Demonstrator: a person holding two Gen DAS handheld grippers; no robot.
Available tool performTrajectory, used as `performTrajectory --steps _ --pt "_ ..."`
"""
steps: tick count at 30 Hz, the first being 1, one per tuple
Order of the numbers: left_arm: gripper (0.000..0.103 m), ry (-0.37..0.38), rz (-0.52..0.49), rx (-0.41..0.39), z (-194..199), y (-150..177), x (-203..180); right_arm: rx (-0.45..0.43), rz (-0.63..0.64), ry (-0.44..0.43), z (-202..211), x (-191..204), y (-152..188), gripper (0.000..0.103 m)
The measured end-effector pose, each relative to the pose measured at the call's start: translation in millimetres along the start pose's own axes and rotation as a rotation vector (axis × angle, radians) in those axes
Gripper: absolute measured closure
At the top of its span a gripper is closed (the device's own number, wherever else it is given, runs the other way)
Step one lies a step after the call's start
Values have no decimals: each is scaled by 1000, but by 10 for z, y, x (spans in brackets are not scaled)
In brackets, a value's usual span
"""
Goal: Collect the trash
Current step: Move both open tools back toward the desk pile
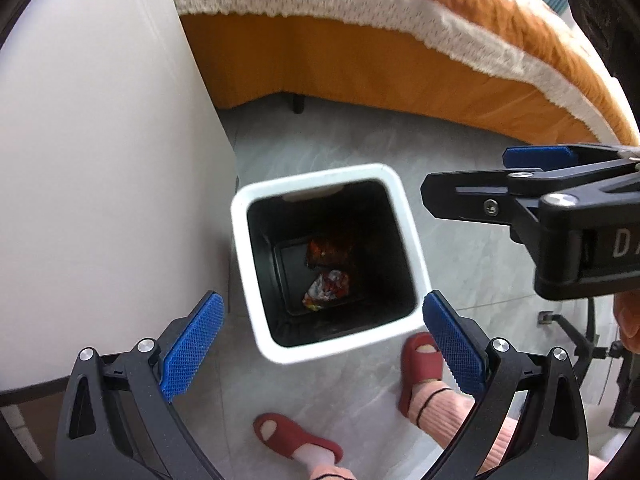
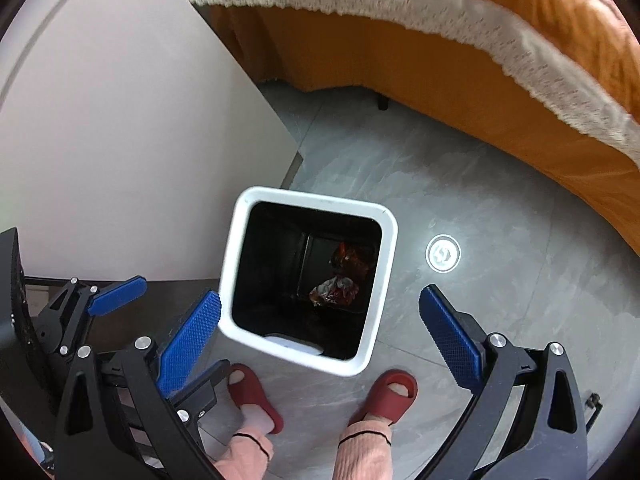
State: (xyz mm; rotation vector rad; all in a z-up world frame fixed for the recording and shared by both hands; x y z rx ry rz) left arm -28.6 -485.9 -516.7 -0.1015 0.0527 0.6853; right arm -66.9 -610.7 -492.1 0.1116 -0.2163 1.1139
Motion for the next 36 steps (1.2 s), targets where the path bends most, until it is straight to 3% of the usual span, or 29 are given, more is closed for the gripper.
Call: performTrajectory --steps 7,14,22,29,36 --pt "5 23 -3 -82 966 166 -84 -70 -71 -15 792 161 240 4" --pt "5 -15 -38 -186 1998 356 -161 -179 -128 -46 1723 411 563 4" --pt "5 -58 -7 -339 3131 653 -12 -312 -68 -91 2647 943 695 4" --pt "5 -197 124 -503 4006 1096 599 -399 113 -117 3136 1827 659 4" --pt "5 -299 328 -548 4423 1641 1511 -428 315 -145 3238 2910 583 4"
Point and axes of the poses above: each gripper's, at about its wrist camera, not at the fingertips, and z roughly against the way its jaws point, x to its left, y to its underside, the point moved 3 cm from there along -z, roughly the way its jaws point, and after that the axes turned 10 degrees about x, right-handed, at the moved point
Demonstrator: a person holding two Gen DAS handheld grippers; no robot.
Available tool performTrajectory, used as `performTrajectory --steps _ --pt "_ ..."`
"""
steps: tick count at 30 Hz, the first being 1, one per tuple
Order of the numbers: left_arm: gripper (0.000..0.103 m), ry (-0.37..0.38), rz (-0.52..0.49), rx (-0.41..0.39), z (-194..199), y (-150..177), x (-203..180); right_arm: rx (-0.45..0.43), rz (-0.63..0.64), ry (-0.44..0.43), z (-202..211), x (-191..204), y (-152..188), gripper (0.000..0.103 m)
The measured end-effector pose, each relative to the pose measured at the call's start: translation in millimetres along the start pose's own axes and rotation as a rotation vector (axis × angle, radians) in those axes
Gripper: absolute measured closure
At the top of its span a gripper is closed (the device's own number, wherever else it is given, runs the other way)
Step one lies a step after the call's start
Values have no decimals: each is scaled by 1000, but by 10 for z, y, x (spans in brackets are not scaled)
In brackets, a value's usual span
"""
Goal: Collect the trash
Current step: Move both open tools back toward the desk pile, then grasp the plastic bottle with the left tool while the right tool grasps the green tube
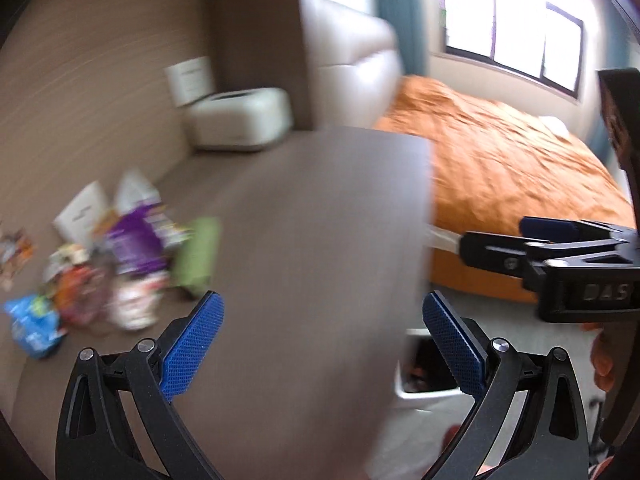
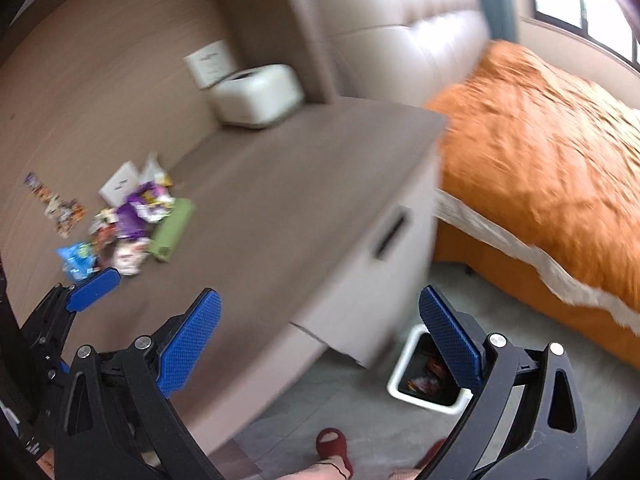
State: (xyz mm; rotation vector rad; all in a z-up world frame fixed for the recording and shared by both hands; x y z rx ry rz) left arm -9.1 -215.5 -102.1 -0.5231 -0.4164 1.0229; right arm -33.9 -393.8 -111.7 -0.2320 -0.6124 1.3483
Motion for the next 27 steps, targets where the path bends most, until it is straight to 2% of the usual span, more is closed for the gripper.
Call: performTrajectory --steps 7,13,18,21,27 --pt "5 -107 229 16 66 84 1138 27 126 -49 -342 883 -269 4" --pt "5 -157 417 44 -27 113 1863 57 179 -60 -647 1349 -367 4" --pt "5 -231 569 105 -191 12 2271 44 220 -31 -835 1624 -481 4" --pt "5 -280 598 139 -322 -98 2380 43 243 26 -988 1737 -518 4" --pt "5 -300 638 220 -694 -200 2530 70 250 86 -1296 1861 -550 4"
Point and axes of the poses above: each gripper's, at about its wrist camera, not at the fingertips, and z roughly against the way its jaws point, x to its left, y to its underside, the point moved 3 cm from there along -z, roughly the way its jaws point, and after that the axes turned 10 degrees about x, right-handed, at the moved point
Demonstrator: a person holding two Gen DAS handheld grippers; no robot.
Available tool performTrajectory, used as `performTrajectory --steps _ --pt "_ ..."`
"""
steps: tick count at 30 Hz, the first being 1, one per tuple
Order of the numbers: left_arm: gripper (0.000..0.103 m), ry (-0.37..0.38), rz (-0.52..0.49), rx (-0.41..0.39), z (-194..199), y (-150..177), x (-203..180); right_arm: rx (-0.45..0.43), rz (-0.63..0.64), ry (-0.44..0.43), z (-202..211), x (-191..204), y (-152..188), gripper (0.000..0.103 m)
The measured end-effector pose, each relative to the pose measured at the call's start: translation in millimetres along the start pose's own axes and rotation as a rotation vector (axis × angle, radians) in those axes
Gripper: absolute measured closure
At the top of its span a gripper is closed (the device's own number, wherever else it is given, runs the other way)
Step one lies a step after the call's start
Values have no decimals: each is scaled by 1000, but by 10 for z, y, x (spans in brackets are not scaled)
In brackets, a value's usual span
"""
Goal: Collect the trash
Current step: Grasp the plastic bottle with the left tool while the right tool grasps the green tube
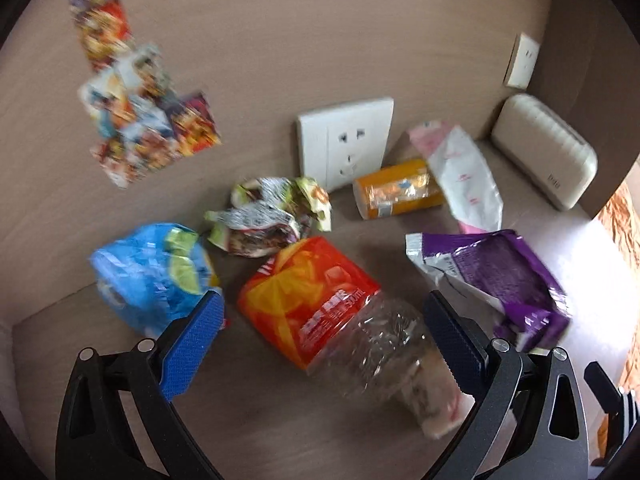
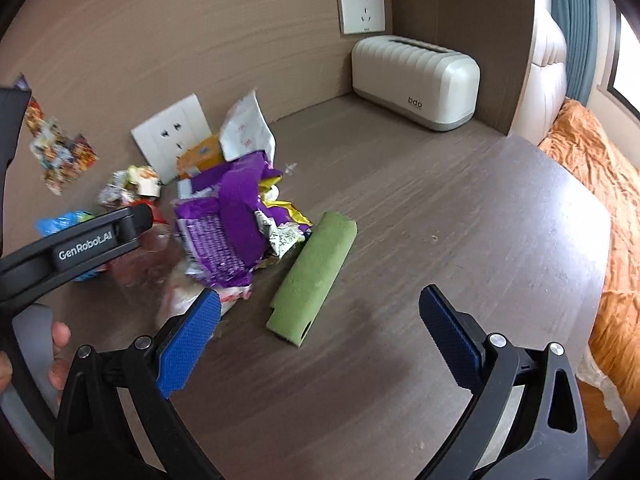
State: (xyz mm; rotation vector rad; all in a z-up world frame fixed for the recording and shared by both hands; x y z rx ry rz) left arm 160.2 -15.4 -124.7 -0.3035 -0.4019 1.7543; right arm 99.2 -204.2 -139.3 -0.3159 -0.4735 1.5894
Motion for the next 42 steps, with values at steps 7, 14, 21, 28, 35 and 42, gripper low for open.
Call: performTrajectory --steps 7,14,21,28,35,42 --pt "5 -46 36 62 -262 -8 16 25 42 62 -221 93 -42 4" --pt "5 -37 72 129 -439 215 338 25 40 97 -317 63 0 6" --pt "21 -17 -9 72 -338 319 347 9 92 52 -306 107 50 60" --pt "21 10 -72 -10 -39 446 296 -13 78 -12 -62 31 116 70" --pt "21 46 -151 -73 455 781 347 -62 62 -67 313 -115 211 74" --pt "21 135 -279 -86 895 1021 -72 -99 10 -62 751 -501 439 74"
Point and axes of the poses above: each gripper's, at about its wrist camera, not at the fingertips, and z roughly against the way its jaws point, x to its left, y to its underside, the point moved 3 cm from there along -z, roughly the way its jaws point, and after that the axes turned 10 degrees about x, right-handed, at the moved point
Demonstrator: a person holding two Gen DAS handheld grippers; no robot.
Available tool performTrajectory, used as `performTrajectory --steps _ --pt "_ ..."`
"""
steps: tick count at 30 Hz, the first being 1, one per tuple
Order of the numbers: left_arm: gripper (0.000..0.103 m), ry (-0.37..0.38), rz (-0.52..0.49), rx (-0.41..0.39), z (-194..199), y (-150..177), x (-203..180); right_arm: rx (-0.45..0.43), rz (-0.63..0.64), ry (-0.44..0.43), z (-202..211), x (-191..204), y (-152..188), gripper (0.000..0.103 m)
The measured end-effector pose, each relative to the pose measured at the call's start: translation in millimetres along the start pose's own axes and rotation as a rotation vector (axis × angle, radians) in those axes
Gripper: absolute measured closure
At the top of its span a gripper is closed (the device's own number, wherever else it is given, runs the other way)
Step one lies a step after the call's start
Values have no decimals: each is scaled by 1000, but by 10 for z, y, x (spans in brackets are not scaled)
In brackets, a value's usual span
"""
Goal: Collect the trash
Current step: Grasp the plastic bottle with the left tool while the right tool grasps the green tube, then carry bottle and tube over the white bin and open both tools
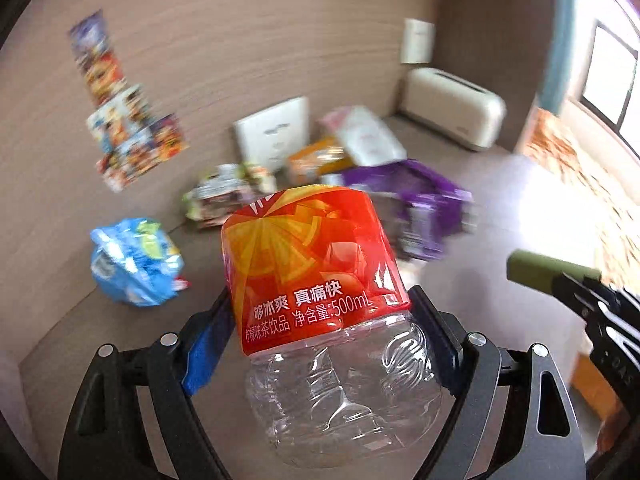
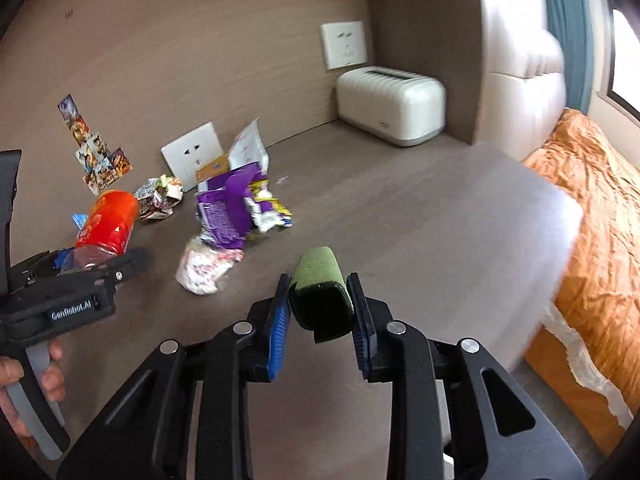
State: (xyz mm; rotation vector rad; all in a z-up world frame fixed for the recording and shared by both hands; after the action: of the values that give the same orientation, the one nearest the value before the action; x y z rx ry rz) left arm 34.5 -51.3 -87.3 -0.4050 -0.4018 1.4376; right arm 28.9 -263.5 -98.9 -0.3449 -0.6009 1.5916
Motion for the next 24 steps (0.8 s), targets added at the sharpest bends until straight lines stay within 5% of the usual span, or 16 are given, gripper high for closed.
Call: performTrajectory --steps 13,24 --pt "21 238 -354 19 -21 203 -1770 28 -199 185 680 -1166 735 74" --pt "21 315 -626 91 -292 820 -3067 99 -314 257 819 -2030 1365 74"
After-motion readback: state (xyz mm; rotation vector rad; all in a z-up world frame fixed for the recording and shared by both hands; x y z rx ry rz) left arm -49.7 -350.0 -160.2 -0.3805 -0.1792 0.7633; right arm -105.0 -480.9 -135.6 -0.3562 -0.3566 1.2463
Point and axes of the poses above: each gripper's, at about its wrist camera, not at the fingertips, and z roughly against the way its jaws point, x to its left, y to its underside, the point moved 3 cm from there along -z, roughly the way its jaws point, and after that the axes turned 10 degrees about x, right-handed, at the moved point
